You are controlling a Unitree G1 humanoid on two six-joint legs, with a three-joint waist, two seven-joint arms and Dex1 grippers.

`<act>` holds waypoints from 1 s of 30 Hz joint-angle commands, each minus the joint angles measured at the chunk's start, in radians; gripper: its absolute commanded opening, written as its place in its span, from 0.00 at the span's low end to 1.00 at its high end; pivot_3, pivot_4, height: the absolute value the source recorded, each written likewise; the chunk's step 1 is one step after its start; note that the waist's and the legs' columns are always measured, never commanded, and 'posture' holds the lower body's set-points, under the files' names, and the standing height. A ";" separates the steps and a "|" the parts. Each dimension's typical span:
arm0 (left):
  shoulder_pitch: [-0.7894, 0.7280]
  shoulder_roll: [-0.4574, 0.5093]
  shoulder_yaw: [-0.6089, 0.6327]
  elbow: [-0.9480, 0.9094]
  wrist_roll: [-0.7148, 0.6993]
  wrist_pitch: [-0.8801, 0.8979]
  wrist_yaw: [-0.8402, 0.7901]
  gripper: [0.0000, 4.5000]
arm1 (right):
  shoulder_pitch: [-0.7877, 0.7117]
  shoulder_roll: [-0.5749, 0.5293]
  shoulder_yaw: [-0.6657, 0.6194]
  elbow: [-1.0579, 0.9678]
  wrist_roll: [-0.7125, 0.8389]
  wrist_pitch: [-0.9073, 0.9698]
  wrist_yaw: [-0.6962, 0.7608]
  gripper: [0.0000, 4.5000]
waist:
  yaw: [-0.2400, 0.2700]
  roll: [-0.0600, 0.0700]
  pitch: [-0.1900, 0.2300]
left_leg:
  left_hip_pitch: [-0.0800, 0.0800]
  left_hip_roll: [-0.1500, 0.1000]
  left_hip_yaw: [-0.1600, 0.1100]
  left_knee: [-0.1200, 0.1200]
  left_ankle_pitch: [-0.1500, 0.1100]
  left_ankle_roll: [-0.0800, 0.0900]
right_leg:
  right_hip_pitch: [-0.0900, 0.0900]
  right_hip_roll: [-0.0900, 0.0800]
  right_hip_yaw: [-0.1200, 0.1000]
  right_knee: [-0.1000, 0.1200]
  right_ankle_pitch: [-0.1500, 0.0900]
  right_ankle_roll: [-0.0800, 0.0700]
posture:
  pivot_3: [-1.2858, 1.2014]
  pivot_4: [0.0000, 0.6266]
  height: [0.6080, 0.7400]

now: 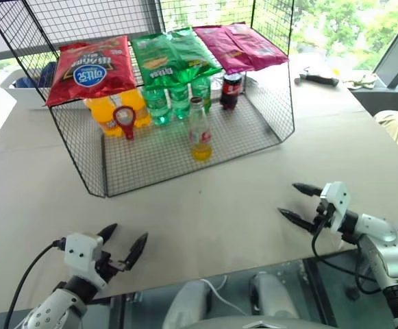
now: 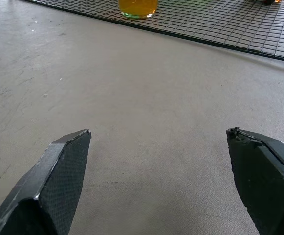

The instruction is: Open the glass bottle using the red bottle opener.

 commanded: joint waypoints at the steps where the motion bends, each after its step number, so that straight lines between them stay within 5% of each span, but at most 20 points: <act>1: -0.019 0.007 -0.001 -0.031 -0.010 -0.008 0.004 1.00 | -0.005 -0.009 -0.025 -0.012 0.006 -0.012 0.001 0.99 | 0.000 0.000 0.000 | 0.000 0.000 0.000 0.000 0.000 0.000 | 0.000 0.000 0.000 0.000 0.000 0.000 | 0.52 0.24 1.00; 30: -0.066 0.008 -0.017 -0.008 0.007 0.043 0.044 1.00 | -0.005 0.008 -0.017 -0.008 -0.009 -0.031 0.002 0.99 | 0.000 0.000 0.000 | 0.000 0.000 0.000 0.000 0.000 0.000 | 0.000 0.000 0.000 0.000 0.000 0.000 | 0.52 0.24 1.00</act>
